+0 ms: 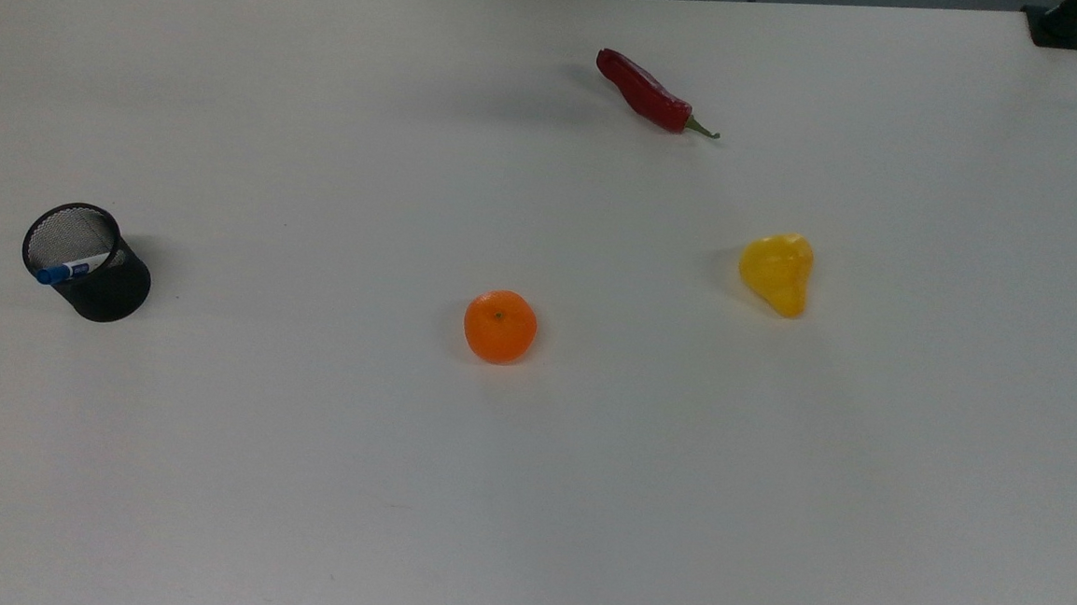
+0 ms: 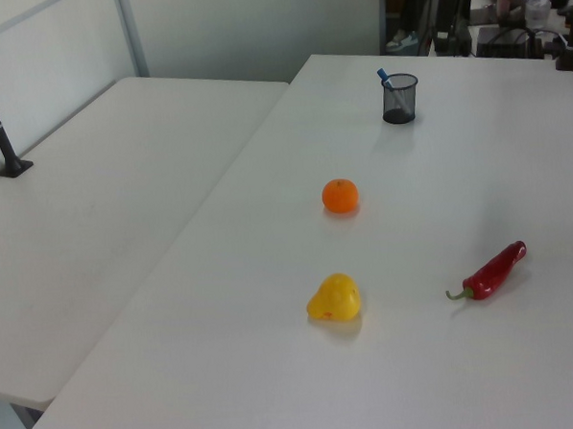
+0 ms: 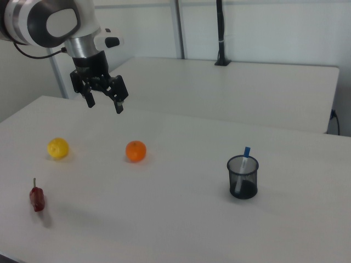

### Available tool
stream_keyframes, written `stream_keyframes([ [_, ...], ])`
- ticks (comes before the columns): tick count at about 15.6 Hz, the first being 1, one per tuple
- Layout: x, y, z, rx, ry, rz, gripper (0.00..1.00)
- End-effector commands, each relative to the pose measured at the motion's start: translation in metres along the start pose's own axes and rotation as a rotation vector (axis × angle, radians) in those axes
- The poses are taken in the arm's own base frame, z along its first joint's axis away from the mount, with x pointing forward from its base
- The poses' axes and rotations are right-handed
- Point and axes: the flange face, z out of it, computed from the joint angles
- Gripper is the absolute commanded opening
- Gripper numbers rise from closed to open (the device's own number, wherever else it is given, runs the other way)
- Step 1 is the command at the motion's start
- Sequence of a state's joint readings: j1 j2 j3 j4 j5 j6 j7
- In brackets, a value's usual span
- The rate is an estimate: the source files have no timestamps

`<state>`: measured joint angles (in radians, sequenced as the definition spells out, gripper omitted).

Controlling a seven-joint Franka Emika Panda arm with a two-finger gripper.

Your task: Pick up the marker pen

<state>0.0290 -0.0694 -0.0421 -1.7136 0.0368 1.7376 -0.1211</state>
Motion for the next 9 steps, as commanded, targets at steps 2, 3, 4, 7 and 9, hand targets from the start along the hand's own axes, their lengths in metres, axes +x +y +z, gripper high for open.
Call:
stream_keyframes([
  [2,-0.0049,-0.0018,-0.0037,0.01,-0.014,-0.023,1.0],
  [3,-0.0043,-0.0017,-0.0048,0.01,-0.008,-0.023,1.0],
  [4,-0.0043,-0.0009,-0.0056,0.009,-0.006,-0.022,1.0],
  [7,-0.0039,0.0001,-0.0072,0.007,0.003,-0.02,1.0],
  [9,-0.0038,0.0019,-0.0081,0.006,0.006,-0.019,1.0],
])
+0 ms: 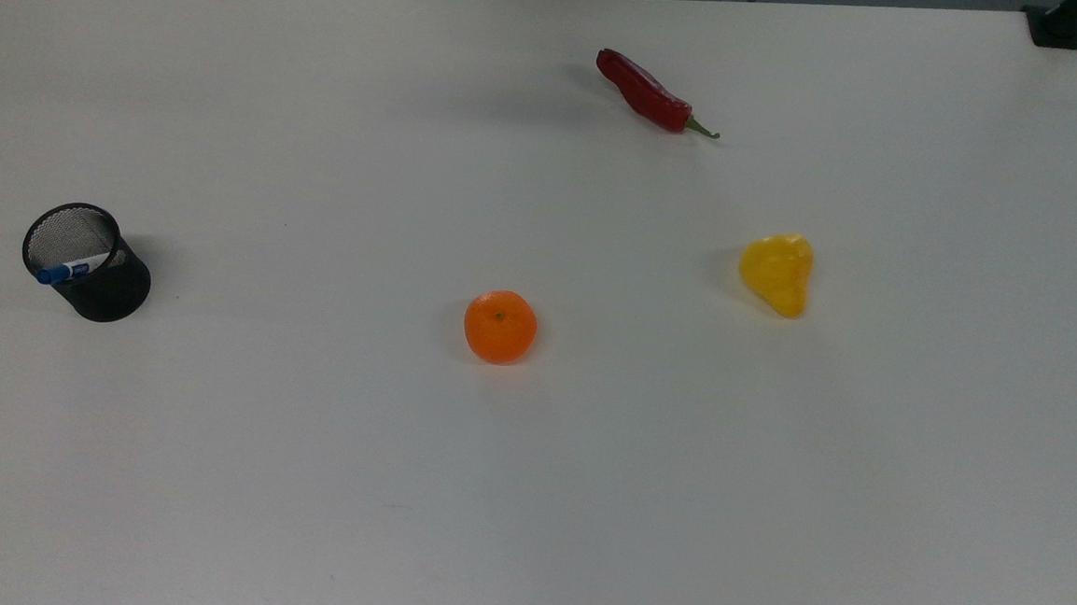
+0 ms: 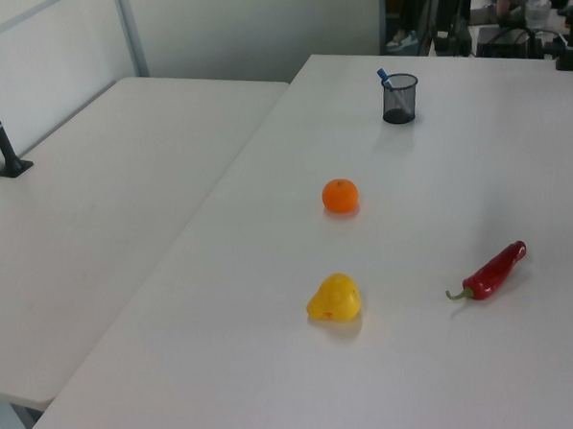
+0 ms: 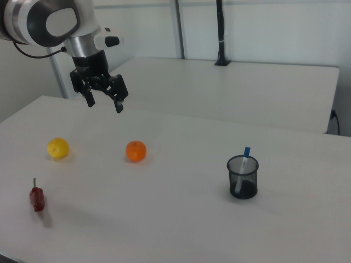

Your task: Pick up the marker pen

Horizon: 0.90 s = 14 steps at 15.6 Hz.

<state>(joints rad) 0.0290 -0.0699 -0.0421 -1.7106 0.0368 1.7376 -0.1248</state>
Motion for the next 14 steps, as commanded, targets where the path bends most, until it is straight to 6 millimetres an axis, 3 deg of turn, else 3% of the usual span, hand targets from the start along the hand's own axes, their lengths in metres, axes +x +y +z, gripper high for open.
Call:
stream_keyframes([
  [1,-0.004,0.003,-0.006,0.006,0.002,-0.012,1.0],
  [14,0.001,0.019,-0.007,-0.012,0.041,0.005,1.0],
])
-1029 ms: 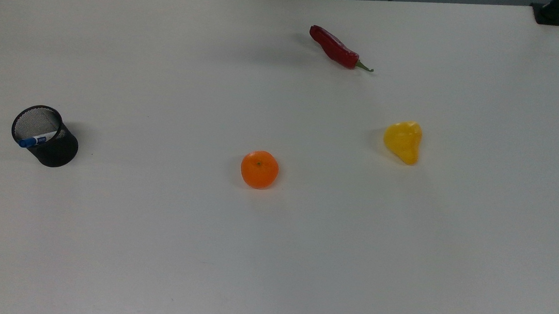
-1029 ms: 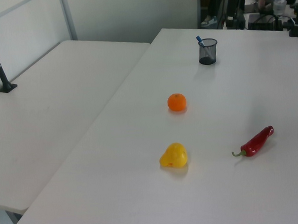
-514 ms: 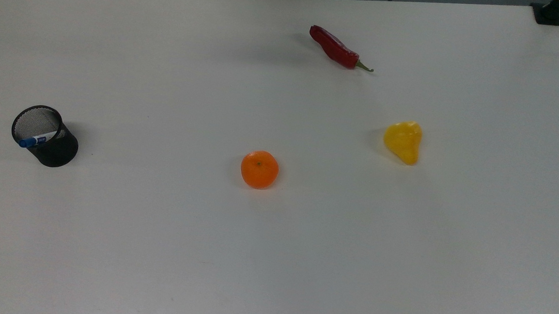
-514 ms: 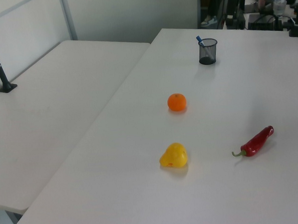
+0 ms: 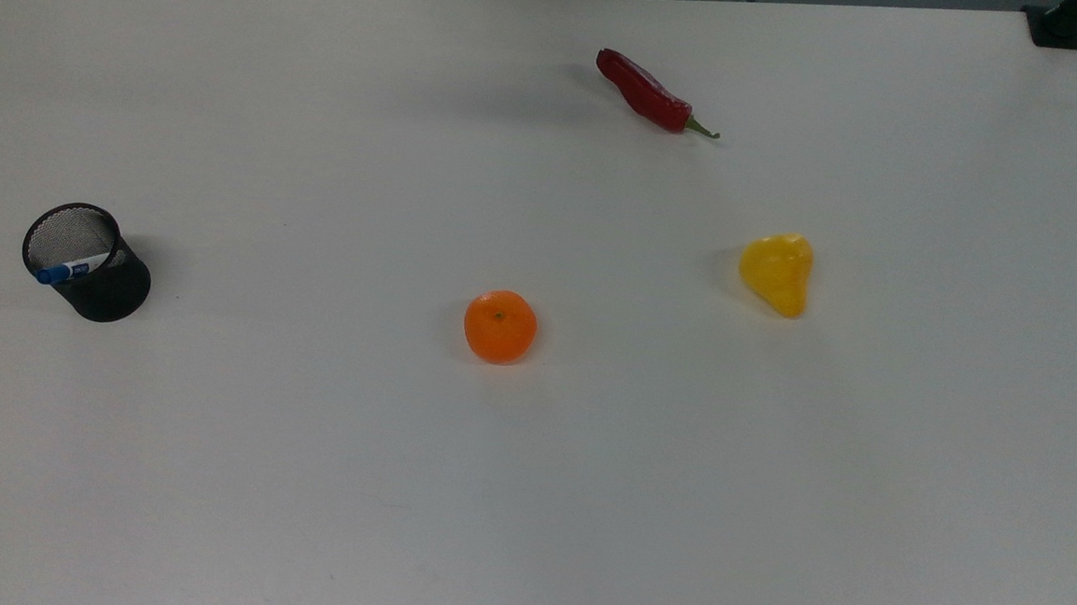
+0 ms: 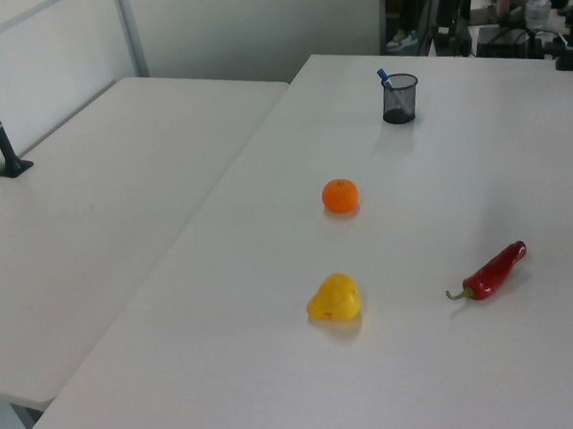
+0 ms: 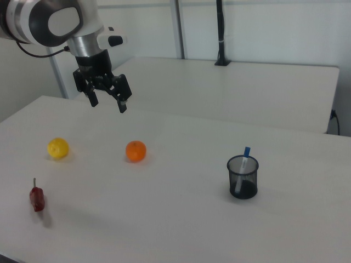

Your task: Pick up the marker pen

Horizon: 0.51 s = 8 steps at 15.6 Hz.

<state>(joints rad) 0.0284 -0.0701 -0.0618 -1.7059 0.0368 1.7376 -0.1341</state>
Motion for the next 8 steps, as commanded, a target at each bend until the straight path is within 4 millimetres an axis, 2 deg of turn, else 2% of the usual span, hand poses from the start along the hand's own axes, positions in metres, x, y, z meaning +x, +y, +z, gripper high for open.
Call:
stream_keyframes([
  [1,0.008,0.015,-0.008,-0.02,0.09,0.009,1.0],
  [5,0.032,0.053,0.01,-0.056,0.21,0.067,1.0],
  [8,0.042,0.09,0.006,-0.099,0.341,0.118,1.0],
])
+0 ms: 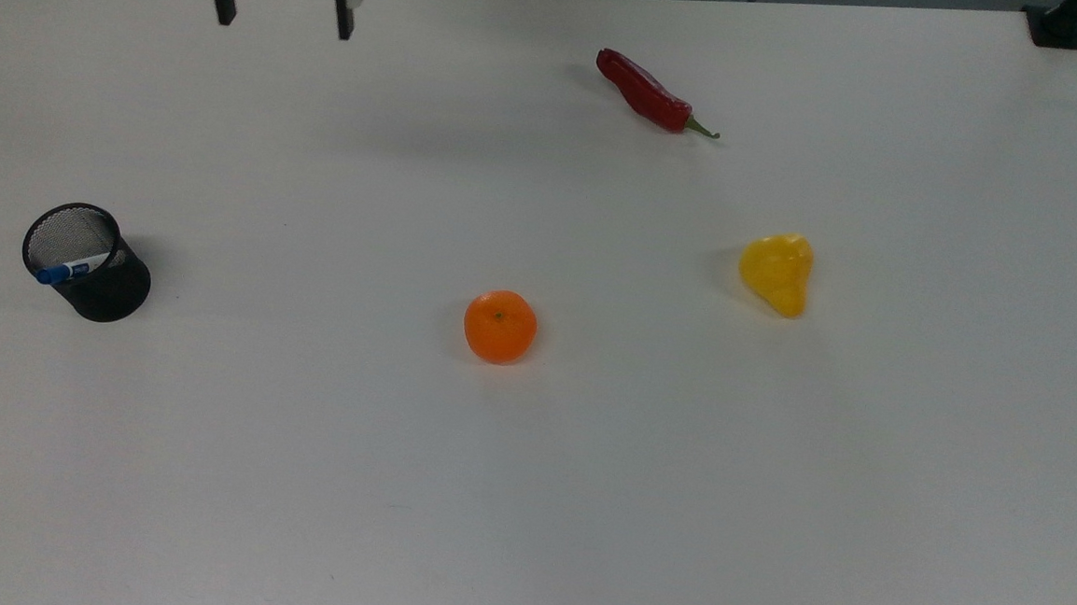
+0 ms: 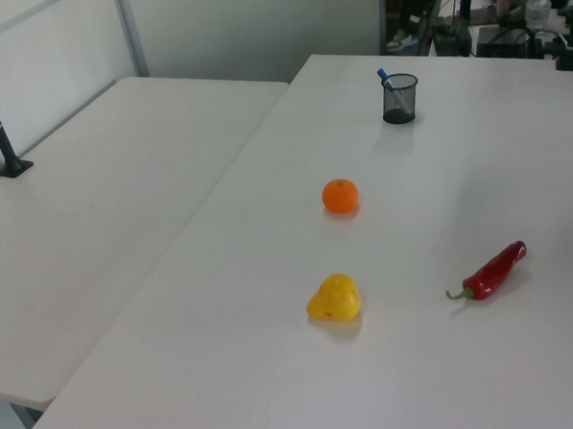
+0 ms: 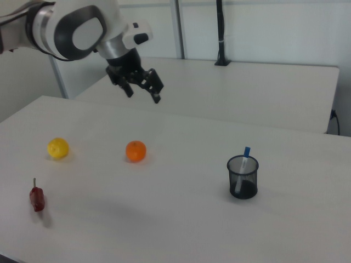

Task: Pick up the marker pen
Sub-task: 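Move the open gripper over the black mesh pen cup and lower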

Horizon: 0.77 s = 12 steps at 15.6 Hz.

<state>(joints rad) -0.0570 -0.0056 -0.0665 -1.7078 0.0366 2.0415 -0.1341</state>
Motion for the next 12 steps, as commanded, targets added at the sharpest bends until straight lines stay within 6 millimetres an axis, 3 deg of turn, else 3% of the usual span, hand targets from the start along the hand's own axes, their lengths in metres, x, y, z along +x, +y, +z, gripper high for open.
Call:
stream_keyframes([
  [1,0.016,0.04,0.006,-0.055,0.149,0.04,1.0],
  [6,0.023,0.094,0.041,-0.148,0.224,0.081,1.0],
  [12,0.026,0.14,0.108,-0.221,0.289,0.112,0.99],
])
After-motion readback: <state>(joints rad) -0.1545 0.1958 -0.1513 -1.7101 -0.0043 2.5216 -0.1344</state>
